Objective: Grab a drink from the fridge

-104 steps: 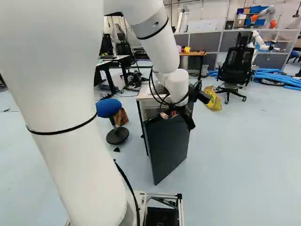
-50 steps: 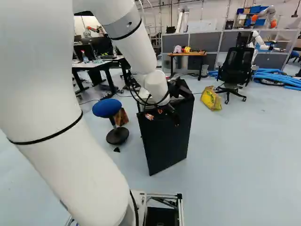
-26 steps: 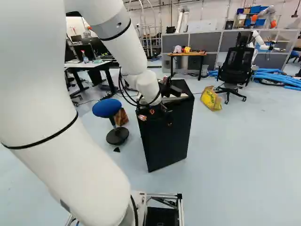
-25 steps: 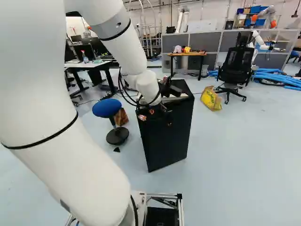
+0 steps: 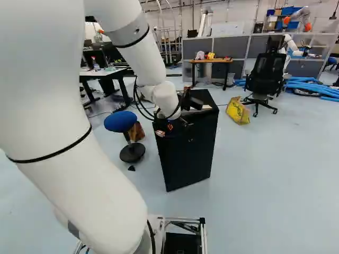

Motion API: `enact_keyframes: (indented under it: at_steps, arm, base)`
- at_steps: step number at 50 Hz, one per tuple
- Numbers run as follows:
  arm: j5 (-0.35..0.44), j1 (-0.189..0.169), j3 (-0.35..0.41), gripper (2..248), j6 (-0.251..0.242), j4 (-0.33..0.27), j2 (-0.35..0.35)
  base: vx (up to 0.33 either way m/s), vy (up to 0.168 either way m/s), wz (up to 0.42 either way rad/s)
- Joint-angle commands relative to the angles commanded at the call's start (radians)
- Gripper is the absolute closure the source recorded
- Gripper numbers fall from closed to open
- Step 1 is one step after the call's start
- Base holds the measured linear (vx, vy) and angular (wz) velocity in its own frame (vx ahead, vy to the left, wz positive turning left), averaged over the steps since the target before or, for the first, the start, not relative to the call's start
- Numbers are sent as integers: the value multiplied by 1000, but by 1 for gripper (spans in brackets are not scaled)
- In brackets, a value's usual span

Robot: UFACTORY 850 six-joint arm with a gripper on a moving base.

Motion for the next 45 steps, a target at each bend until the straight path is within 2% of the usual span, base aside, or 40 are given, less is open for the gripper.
enact_keyframes:
  at_steps: [6,26,45]
  arm:
    - [24,0,-8,3,0,-16,-25]
    - [142,17,10,3,0,-103,-9]
    - [167,51,31,3,0,-167,11]
  base:
    - [0,0,0]
    - [0,0,0]
    - [0,0,0]
